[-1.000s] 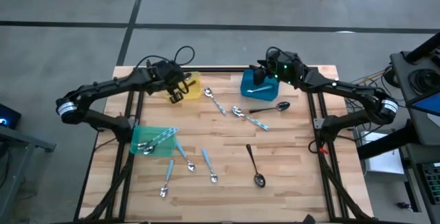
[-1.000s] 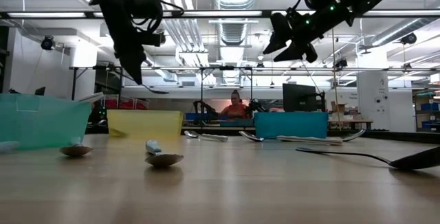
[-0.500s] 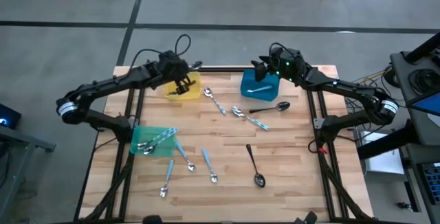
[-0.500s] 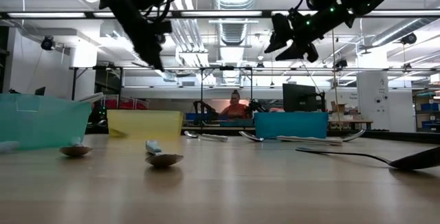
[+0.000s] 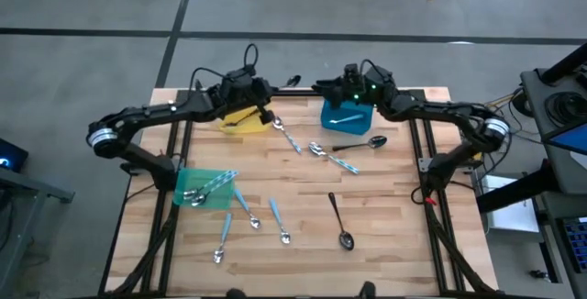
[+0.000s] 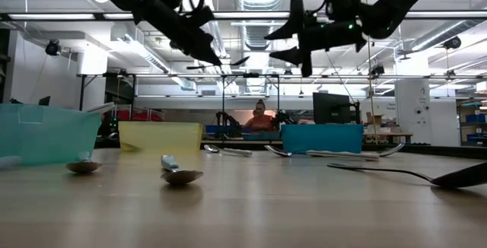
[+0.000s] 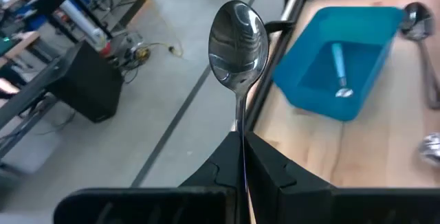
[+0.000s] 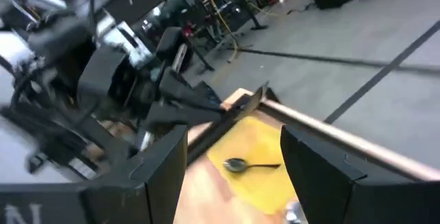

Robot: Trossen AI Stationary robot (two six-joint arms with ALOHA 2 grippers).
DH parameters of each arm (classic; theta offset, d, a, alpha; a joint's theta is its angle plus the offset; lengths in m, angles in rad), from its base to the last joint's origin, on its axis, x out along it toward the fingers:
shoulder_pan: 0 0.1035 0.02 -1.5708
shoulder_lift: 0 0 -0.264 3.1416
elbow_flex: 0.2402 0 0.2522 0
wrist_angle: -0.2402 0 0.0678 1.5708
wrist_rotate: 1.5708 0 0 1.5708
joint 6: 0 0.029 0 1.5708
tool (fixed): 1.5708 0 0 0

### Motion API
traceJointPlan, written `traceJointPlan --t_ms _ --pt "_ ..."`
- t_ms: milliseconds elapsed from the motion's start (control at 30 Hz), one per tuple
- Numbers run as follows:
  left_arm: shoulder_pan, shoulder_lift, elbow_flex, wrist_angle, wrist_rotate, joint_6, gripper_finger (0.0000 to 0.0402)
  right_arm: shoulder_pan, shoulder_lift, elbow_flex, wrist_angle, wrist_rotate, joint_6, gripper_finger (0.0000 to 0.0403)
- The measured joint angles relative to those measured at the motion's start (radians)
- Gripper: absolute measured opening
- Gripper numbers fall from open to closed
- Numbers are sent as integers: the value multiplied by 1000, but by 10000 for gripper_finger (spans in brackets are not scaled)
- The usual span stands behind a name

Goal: Sort silverware by color (type)
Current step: Put the black spoon into the yellow bin

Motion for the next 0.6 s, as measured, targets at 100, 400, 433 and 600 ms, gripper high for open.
traceJointPlan --t_ms 100,400,433,600 --pt "-31 30 -1 49 1 -21 0 2 59 9 62 -2 119 223" --pt "-59 63 -1 70 -26 -112 1 24 151 53 64 -1 194 224" --pt "-59 63 -1 73 -27 -114 1 27 153 56 64 -1 192 224" --pt "-68 63 -1 68 -27 -114 1 36 165 83 51 -1 170 224"
